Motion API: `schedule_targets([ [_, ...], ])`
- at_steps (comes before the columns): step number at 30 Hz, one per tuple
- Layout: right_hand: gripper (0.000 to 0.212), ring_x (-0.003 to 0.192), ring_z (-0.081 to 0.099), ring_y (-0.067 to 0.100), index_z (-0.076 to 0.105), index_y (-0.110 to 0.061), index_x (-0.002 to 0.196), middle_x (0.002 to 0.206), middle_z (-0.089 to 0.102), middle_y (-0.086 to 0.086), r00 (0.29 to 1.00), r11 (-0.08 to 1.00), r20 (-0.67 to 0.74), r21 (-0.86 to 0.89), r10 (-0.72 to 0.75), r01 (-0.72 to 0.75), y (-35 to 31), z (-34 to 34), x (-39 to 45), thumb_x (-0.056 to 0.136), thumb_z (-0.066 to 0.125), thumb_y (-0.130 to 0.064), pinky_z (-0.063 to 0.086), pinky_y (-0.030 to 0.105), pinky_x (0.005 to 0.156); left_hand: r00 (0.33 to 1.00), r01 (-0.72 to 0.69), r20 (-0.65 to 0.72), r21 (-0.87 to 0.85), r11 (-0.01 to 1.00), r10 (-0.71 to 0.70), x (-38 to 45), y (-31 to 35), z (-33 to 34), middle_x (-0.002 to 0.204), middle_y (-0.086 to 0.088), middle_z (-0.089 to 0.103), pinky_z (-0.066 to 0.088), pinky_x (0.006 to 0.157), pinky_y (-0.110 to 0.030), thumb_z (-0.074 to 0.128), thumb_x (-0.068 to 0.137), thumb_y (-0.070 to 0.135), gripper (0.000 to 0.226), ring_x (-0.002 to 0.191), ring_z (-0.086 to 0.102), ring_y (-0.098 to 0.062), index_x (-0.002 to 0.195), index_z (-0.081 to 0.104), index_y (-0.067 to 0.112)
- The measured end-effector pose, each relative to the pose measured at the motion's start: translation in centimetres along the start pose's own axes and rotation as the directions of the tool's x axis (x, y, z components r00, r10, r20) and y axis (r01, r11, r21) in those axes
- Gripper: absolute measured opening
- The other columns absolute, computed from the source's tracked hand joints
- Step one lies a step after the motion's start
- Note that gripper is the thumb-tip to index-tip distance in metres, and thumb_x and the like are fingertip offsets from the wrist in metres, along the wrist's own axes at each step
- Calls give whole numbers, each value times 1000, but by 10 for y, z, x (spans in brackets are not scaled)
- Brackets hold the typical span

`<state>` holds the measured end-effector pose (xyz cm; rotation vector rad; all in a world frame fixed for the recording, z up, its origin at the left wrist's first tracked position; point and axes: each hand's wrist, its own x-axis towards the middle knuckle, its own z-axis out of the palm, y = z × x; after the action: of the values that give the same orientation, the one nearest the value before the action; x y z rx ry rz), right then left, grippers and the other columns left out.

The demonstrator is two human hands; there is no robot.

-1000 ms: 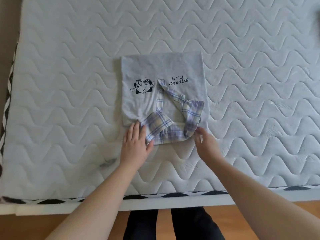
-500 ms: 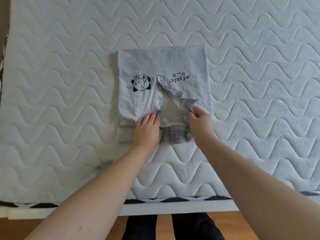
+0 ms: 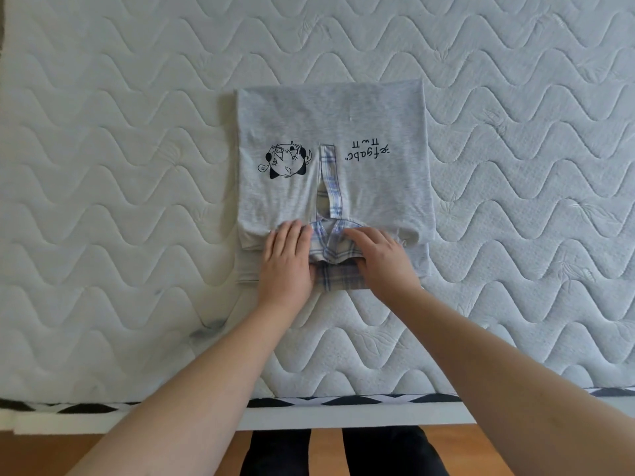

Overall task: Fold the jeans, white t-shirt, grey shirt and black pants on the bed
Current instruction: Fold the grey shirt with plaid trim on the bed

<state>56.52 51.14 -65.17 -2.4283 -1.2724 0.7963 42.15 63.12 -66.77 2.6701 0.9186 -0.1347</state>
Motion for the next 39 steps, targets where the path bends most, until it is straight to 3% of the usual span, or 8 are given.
schedule_targets([
  [3, 33, 117, 56, 24, 68, -17, 123, 126, 65, -1, 999, 1000, -43, -1, 1, -1, 5, -4, 3, 92, 62, -10, 39, 36, 98, 998, -48, -42, -25, 999, 47, 5, -2, -4, 135, -9, 60, 30, 116, -49, 69, 77, 12, 47, 131, 50, -30, 123, 65, 7],
  [8, 15, 83, 58, -2, 77, -24, 97, 91, 69, -17, 962, 863, -68, 463, 263, -203, 7, -16, 12, 92, 66, -33, 38, 5, 74, 982, -118, -175, -254, 960, 75, 20, -7, -20, 99, -12, 67, 50, 85, -40, 75, 79, 8, 12, 94, 61, -34, 91, 74, 5],
  [12, 15, 69, 60, -13, 71, -33, 99, 76, 69, -25, 923, 743, 89, 566, 376, -357, 14, -22, 21, 98, 56, -35, 40, 2, 57, 991, 130, 76, -511, 850, -106, 44, -14, -33, 84, 2, 69, 36, 63, -14, 64, 93, 20, 14, 72, 59, -13, 102, 73, 13],
  [15, 13, 64, 62, -1, 66, -33, 105, 85, 72, -12, 881, 727, 78, 533, 467, -433, 17, -22, 28, 99, 55, -34, 39, 12, 49, 943, 334, 194, -522, 785, -272, 58, -25, -33, 85, -4, 72, 35, 56, -19, 62, 96, 22, 13, 71, 60, -17, 101, 69, 14],
  [22, 39, 105, 52, 21, 54, -19, 122, 113, 54, 3, 873, 904, -236, 151, 426, -400, 6, -17, 31, 88, 69, -30, 38, 33, 92, 955, 290, 85, -464, 837, -284, 51, -27, -37, 98, -4, 65, 38, 71, -23, 70, 88, 23, 24, 87, 58, -18, 108, 64, 12],
  [25, 34, 102, 52, 20, 57, -19, 118, 105, 51, -2, 888, 952, -345, 140, 304, -272, -7, -18, 30, 88, 68, -30, 35, 31, 91, 953, 281, 20, -430, 858, -302, 39, -28, -41, 100, -7, 62, 45, 77, -31, 74, 84, 22, 29, 91, 58, -23, 108, 62, 10],
  [32, 41, 80, 54, 7, 55, -21, 133, 125, 54, -6, 993, 922, 31, 370, 111, -115, -50, -1, 51, 95, 62, -33, 42, 21, 75, 938, 342, 185, -387, 856, -292, 13, -23, -43, 115, -9, 55, 43, 91, -36, 78, 79, 30, 49, 107, 52, -27, 120, 57, 12],
  [39, 19, 70, 59, 8, 65, -18, 103, 81, 64, -10, 951, 823, 79, 483, 298, -298, -66, 4, 87, 97, 60, -35, 39, 19, 55, 895, 440, 114, -391, 809, -432, -13, -17, -35, 114, -9, 55, 41, 89, -35, 71, 84, 14, 34, 107, 51, -27, 115, 57, 10],
])
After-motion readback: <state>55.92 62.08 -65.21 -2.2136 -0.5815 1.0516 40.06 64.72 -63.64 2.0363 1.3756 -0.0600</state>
